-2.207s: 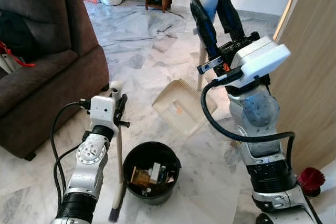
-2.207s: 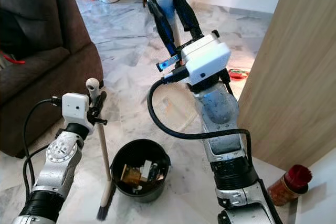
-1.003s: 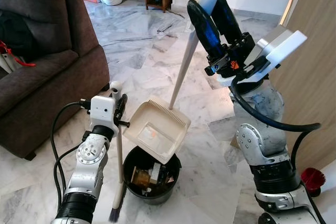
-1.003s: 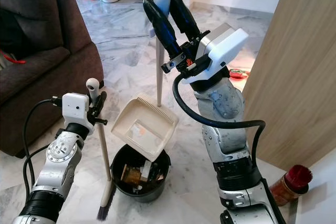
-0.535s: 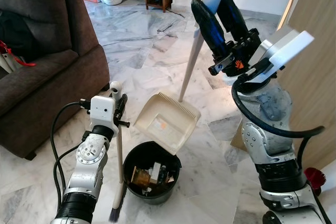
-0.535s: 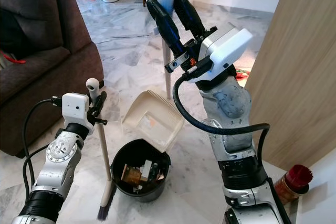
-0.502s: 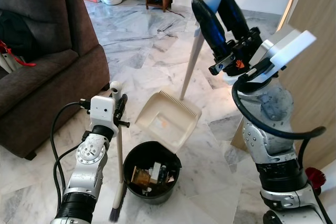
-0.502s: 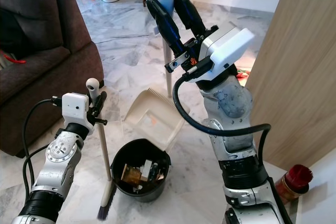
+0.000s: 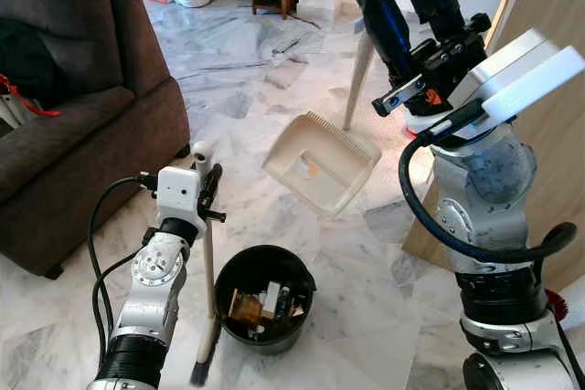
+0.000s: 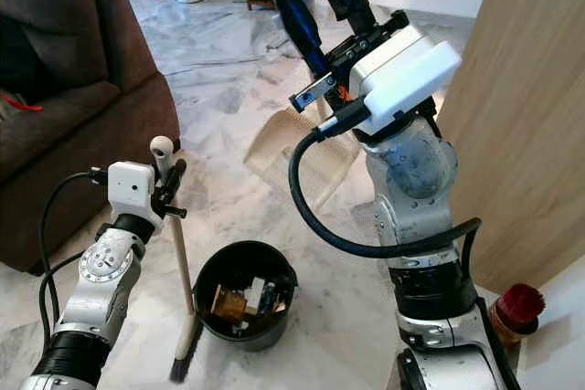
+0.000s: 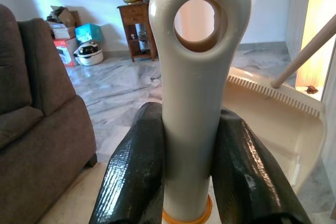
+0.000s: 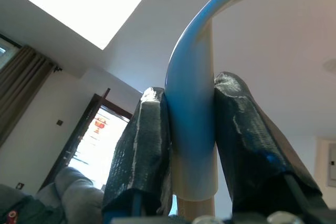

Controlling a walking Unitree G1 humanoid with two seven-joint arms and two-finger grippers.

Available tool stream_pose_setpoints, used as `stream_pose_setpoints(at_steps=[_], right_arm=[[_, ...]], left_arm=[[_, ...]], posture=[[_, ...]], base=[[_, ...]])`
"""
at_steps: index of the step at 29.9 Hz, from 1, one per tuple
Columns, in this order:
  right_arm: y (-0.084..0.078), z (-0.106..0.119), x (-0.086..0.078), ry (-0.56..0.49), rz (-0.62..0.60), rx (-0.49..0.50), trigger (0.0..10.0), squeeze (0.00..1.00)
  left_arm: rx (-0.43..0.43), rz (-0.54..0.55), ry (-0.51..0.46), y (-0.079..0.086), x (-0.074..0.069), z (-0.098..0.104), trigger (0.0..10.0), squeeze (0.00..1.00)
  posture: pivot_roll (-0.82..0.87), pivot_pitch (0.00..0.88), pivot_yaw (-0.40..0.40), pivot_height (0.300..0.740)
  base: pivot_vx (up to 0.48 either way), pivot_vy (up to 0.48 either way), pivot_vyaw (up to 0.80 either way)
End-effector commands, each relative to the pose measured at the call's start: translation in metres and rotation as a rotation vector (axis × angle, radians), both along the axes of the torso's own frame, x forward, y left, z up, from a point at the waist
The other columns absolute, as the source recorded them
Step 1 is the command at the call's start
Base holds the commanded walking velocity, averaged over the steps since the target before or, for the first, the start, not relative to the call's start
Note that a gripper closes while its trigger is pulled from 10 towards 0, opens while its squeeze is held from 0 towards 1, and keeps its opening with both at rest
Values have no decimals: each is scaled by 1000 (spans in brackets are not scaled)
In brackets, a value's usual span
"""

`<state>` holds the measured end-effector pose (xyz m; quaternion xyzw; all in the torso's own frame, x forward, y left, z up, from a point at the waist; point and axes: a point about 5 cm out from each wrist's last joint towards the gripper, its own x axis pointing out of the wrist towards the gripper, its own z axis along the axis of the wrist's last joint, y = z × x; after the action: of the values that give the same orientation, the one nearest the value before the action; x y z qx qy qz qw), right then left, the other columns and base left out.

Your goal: Sweep floor

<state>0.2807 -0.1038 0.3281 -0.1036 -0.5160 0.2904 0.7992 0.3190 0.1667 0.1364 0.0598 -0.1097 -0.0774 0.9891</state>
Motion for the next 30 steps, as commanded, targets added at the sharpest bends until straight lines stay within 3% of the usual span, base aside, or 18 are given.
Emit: stream_pose_setpoints(at_steps=[1, 4, 7, 12, 18, 30], right_arm=[[5, 18, -14, -88, 67, 25, 10000, 0], [1, 19, -15, -12, 176, 103, 10000, 0], [0, 18, -15, 21, 214, 106, 10000, 0], [-2, 17, -14, 31, 203, 91, 10000, 0], [-1, 14, -14, 81, 273, 92, 10000, 0], [-2, 11, -15, 77, 237, 55, 10000, 0]], left_arm=[[-4, -5, -54, 0, 3, 14, 10000, 0], [-4, -5, -53, 0, 3, 14, 10000, 0], [-4, -5, -54, 0, 3, 14, 10000, 0], [-4, -5, -53, 0, 3, 14, 10000, 0], [-4, -5, -54, 0, 3, 14, 10000, 0], [-5, -4, -54, 0, 3, 14, 10000, 0]], posture=[[107, 54, 83, 740], [108, 53, 82, 740], [107, 54, 82, 740], [107, 55, 82, 740], [107, 54, 82, 740], [105, 54, 80, 740]], base=[[0, 0, 0], [0, 0, 0], [0, 0, 0], [0, 0, 0], [0, 0, 0], [0, 0, 0]])
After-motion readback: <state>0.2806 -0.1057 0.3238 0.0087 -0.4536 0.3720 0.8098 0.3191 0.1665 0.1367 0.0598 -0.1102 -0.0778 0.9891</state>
